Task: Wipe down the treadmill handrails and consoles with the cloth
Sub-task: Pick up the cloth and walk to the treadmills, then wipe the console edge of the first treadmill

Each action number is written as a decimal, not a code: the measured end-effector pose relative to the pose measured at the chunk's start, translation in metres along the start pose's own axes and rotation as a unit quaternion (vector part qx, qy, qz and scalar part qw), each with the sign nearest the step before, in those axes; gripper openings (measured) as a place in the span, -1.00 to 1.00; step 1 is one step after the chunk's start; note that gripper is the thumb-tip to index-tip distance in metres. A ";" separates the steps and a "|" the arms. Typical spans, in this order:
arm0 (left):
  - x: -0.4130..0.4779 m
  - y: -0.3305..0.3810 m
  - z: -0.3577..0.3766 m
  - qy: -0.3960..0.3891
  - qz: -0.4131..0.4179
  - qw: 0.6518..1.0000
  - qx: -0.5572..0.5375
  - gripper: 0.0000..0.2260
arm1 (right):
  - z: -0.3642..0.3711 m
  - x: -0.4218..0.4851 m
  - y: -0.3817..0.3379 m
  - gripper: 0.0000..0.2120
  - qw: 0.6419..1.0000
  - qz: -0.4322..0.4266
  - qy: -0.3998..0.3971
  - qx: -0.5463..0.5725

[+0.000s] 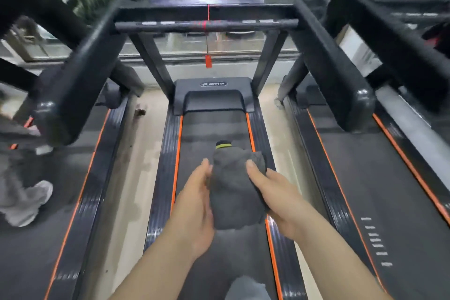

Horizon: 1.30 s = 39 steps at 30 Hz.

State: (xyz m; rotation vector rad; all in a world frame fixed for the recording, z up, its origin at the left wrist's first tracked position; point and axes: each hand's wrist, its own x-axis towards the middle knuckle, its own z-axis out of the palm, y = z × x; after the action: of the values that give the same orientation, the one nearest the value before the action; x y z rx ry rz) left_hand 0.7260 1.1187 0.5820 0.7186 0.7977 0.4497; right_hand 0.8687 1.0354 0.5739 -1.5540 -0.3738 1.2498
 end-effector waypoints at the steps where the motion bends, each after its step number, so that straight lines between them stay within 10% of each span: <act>1: 0.012 0.017 0.015 -0.003 -0.007 1.000 0.008 -0.64 | -0.006 0.012 -0.024 -0.60 1.000 -0.001 0.004 0.011; 15: 0.100 0.237 0.113 0.040 0.004 0.997 -0.070 -0.60 | 0.035 0.128 -0.302 -0.61 0.992 0.052 -0.115 0.015; 20: 0.187 0.297 0.096 0.068 0.007 0.993 -0.095 -0.50 | 0.063 0.232 -0.350 -0.63 0.979 -0.019 -0.088 -0.181; 24: 0.281 0.345 0.075 0.079 0.012 0.993 -0.083 -0.54 | 0.068 0.322 -0.412 -0.74 0.866 -0.153 0.059 -0.473; 29: 0.380 0.420 0.083 0.077 0.003 0.996 -0.043 -0.59 | 0.071 0.415 -0.477 -0.88 0.929 -0.131 -0.013 -0.347; 39: 0.511 0.508 0.068 0.214 0.024 0.973 -0.085 -0.67 | 0.094 0.563 -0.562 -0.93 0.881 -0.199 -0.066 -0.424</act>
State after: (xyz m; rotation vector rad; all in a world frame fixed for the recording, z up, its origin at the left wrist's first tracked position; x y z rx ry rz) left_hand 1.0483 1.7479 0.7362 0.4857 1.1313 0.7233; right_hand 1.2125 1.7311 0.7715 -1.9575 -1.4021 0.8891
